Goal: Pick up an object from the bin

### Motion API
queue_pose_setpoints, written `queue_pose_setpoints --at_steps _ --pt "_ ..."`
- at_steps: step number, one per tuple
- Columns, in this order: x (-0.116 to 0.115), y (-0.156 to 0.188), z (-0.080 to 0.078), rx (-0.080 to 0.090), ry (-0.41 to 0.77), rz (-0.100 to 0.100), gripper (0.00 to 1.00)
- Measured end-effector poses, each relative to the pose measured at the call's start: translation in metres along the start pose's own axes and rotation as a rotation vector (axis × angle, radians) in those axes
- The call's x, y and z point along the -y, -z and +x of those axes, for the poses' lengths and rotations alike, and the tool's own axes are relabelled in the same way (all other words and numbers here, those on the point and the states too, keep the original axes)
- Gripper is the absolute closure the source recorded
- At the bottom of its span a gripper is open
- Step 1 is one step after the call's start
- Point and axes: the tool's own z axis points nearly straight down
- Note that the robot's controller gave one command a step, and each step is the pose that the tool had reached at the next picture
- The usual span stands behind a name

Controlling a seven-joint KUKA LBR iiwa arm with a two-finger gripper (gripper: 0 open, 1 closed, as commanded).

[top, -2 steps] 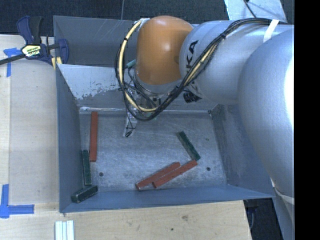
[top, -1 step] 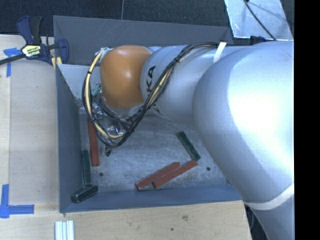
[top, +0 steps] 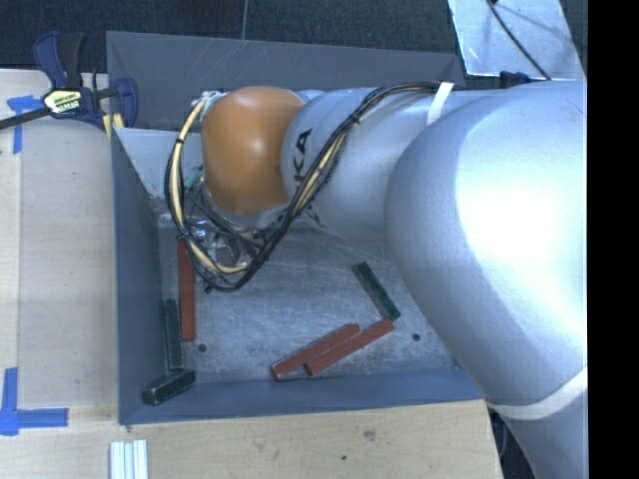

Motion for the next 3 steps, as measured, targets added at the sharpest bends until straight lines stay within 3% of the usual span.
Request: queue_pose_setpoints --at_steps 1,2,3 --pt "-0.014 0.243 0.026 0.004 0.044 0.0 1.0" --pt "-0.014 0.237 0.027 -0.006 0.044 0.0 0.0" --pt "-0.016 0.203 0.018 -0.01 0.09 0.001 0.0"
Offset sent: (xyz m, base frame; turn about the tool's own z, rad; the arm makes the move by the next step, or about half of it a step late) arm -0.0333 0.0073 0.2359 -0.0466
